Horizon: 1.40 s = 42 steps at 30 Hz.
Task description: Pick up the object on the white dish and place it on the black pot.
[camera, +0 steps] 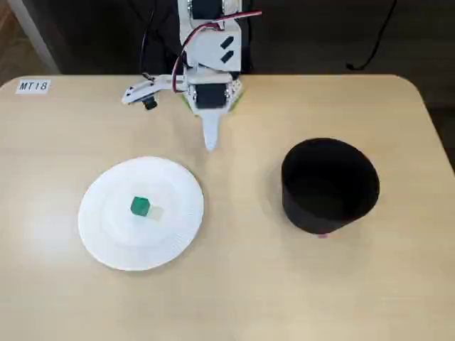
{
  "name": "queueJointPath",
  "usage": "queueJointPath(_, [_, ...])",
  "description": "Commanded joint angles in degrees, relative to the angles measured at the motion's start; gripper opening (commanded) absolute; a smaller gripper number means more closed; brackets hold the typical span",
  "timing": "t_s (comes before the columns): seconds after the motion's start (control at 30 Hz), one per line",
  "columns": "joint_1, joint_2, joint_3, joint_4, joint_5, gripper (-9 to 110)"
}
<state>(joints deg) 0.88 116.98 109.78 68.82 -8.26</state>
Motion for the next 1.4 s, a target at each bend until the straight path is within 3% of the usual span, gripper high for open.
queueJointPath(0.0, [0.00, -0.97, -3.34, 0.62, -1.14, 0])
queueJointPath(0.53, [-1.41, -12.39, -3.34, -4.13, -2.64, 1])
queueJointPath(0.67, [-1.67, -14.68, -3.34, -4.31, -2.11, 6])
queueJointPath(0.83, [-2.99, -15.73, -3.16, -4.75, -3.69, 26])
queueJointPath(0.93, [-3.16, -16.35, -3.34, -5.36, -3.52, 32])
queueJointPath(1.37, [6.68, -21.80, -5.19, -5.10, 0.79, 34])
